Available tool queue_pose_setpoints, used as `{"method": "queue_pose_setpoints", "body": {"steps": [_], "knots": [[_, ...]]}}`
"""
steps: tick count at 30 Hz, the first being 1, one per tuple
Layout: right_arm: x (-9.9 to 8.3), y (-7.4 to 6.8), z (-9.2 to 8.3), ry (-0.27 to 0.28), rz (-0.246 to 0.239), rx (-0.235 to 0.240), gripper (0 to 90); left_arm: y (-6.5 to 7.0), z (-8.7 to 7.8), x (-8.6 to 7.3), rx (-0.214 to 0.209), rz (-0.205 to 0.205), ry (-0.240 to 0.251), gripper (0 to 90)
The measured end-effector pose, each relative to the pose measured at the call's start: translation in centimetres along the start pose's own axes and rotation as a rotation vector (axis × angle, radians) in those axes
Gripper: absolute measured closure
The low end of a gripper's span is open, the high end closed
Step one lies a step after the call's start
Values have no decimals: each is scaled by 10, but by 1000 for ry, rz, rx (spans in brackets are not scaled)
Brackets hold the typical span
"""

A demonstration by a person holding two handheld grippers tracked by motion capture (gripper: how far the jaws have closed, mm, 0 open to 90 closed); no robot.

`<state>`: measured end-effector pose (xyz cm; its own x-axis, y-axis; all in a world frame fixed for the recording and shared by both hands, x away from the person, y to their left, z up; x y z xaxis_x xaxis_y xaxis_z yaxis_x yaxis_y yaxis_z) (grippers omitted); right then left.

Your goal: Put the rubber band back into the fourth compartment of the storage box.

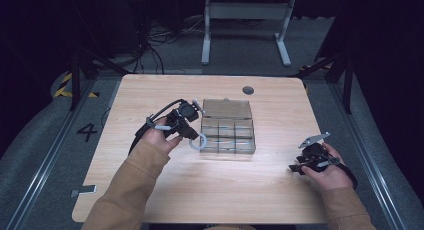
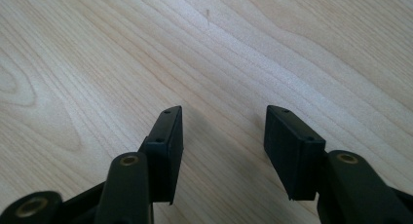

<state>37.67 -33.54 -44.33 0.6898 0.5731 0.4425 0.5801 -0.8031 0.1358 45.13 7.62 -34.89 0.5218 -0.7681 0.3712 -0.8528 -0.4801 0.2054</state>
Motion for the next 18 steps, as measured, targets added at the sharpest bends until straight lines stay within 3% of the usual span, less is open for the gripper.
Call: {"method": "queue_pose_setpoints", "body": {"steps": [18], "knots": [[-1, 2, 0, 3, 1, 1, 495, -17, 20, 19, 7, -6, -4, 822]]}}
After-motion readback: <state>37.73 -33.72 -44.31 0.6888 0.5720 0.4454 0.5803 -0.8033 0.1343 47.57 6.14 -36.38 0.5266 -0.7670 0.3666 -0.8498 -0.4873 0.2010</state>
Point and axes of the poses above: each handheld gripper's, and its own axes: z roughly forward along the jaws, x roughly out of its top, y roughly to its right, the point moved 1 cm from there along z, roughly forward along the jaws, and after that the axes turned 8 degrees about -x, right-handed, at the moved point
